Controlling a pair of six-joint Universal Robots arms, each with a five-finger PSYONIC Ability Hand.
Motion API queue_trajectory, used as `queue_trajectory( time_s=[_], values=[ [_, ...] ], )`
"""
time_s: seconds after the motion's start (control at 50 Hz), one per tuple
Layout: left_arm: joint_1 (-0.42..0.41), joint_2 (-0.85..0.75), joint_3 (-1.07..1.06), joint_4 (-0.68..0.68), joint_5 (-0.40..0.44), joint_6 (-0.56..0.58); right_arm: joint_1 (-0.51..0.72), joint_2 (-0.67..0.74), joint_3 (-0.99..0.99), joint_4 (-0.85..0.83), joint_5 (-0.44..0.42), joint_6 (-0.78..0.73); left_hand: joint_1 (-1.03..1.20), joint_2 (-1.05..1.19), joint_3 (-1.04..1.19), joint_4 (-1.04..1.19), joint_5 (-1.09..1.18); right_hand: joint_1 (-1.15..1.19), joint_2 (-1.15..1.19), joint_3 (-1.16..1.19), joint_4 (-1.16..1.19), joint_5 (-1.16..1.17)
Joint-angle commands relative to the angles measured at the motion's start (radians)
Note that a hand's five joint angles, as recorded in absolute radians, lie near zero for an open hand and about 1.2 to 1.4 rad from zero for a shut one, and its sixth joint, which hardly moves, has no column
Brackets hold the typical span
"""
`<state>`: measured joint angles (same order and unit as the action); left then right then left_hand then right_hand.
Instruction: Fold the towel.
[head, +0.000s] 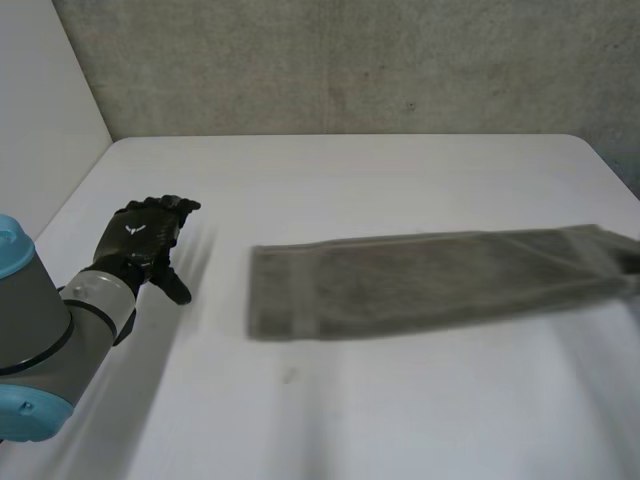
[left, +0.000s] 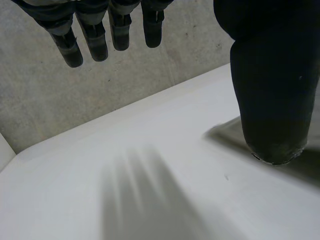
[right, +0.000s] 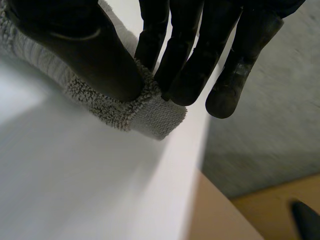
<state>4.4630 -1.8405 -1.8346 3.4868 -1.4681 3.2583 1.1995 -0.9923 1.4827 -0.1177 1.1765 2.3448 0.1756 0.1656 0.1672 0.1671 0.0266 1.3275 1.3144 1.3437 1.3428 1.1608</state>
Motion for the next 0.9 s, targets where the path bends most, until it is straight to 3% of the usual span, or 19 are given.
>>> queue_trajectory(
  time_s=[0.02,0.06,0.08,0.12,0.14,0.18,0.2,0.22,0.24,0.28,0.3,0.34,0.4,0.52,0.54,0.56,0.64,0.78,0.9],
  values=[
    [0.001,0.001,-0.002,0.0,0.0,0.0,-0.026,-0.022,-0.104,0.174,-0.005,-0.105,-0.001,0.009,0.007,0.007,-0.027,0.069,0.082,0.053,0.053,0.061],
    [-0.001,0.001,-0.002,0.0,0.002,0.0,0.142,-0.09,-0.127,0.184,-0.006,-0.023,-0.001,0.009,0.007,0.007,-0.027,0.069,0.082,0.053,0.053,0.061],
    [-0.001,0.001,-0.002,0.0,0.002,0.0,0.143,-0.091,-0.127,0.184,-0.006,-0.022,-0.001,0.009,0.007,0.007,-0.027,0.069,0.082,0.053,0.053,0.061],
    [-0.001,0.003,-0.002,0.0,0.0,0.0,0.33,-0.149,-0.136,0.144,0.0,0.075,-0.001,0.009,0.007,0.007,-0.027,0.069,0.082,0.053,0.053,0.061],
    [-0.001,0.003,-0.002,0.0,0.0,-0.002,0.331,-0.149,-0.136,0.144,0.0,0.076,-0.001,0.009,0.007,0.007,-0.027,0.069,0.082,0.053,0.053,0.061],
    [-0.002,0.003,-0.002,0.0,0.0,-0.002,0.505,-0.155,-0.142,0.095,0.008,0.154,-0.001,0.009,0.007,0.007,-0.027,0.069,0.082,0.053,0.053,0.061],
    [-0.002,0.003,-0.003,0.0,0.0,-0.002,0.506,-0.155,-0.142,0.095,0.008,0.154,-0.001,0.009,0.007,0.007,-0.027,0.069,0.082,0.053,0.053,0.061],
    [-0.002,0.003,-0.003,0.0,0.0,-0.002,0.603,-0.147,-0.139,0.069,0.009,0.186,-0.001,0.009,0.007,0.007,-0.027,0.069,0.082,0.053,0.053,0.061],
    [-0.002,0.003,-0.003,0.0,0.0,-0.002,0.604,-0.147,-0.139,0.069,0.009,0.186,-0.001,0.009,0.007,0.007,-0.027,0.069,0.082,0.053,0.053,0.061],
    [-0.002,0.003,-0.005,-0.002,0.0,-0.002,0.801,-0.105,-0.128,0.027,0.015,0.226,-0.001,0.009,0.007,0.007,-0.027,0.069,0.082,0.053,0.053,0.061],
    [-0.001,0.003,-0.006,-0.002,0.0,-0.002,0.802,-0.104,-0.128,0.027,0.015,0.226,-0.001,0.009,0.007,0.007,-0.027,0.069,0.082,0.053,0.053,0.061],
    [-0.001,0.003,-0.011,0.0,0.0,-0.002,0.978,-0.027,-0.124,0.018,0.015,0.228,-0.001,0.009,0.007,0.007,-0.027,0.069,0.082,0.053,0.053,0.061],
    [-0.001,0.004,-0.012,-0.002,0.0,0.0,1.058,0.049,-0.124,0.026,0.017,0.228,-0.001,0.009,0.007,0.007,-0.027,0.069,0.082,0.053,0.053,0.061],
    [-0.002,0.004,-0.018,0.0,0.002,0.0,1.074,0.113,-0.14,0.067,0.032,0.22,-0.001,0.009,0.007,0.007,-0.027,0.069,0.082,0.053,0.053,0.061],
    [-0.004,0.004,-0.018,-0.002,0.002,0.0,1.065,0.101,-0.139,0.081,0.049,0.222,-0.001,0.009,0.007,0.007,-0.027,-0.416,-0.402,-0.432,-0.431,-0.423],
    [-0.004,0.004,-0.018,-0.002,0.002,0.0,1.059,0.074,-0.136,0.085,0.057,0.235,-0.001,0.009,0.007,0.007,-0.027,-1.153,-1.14,-1.169,-1.168,-1.161],
    [-0.011,0.004,-0.018,0.0,0.002,0.001,1.0,-0.006,-0.105,0.061,0.06,0.269,-0.001,0.009,0.007,0.007,-0.027,-1.153,-1.14,-1.169,-1.168,-1.161],
    [-0.016,0.004,-0.018,0.005,0.002,0.001,0.793,-0.167,0.048,0.001,0.049,0.435,-0.001,0.009,0.007,0.007,-0.027,-1.153,-1.14,-1.169,-1.168,-1.161],
    [-0.027,0.003,-0.018,0.005,0.002,0.001,0.673,-0.17,0.143,-0.01,0.028,0.435,-0.001,0.009,0.007,0.007,-0.027,-1.153,-1.14,-1.169,-1.168,-1.161]
  ],
)
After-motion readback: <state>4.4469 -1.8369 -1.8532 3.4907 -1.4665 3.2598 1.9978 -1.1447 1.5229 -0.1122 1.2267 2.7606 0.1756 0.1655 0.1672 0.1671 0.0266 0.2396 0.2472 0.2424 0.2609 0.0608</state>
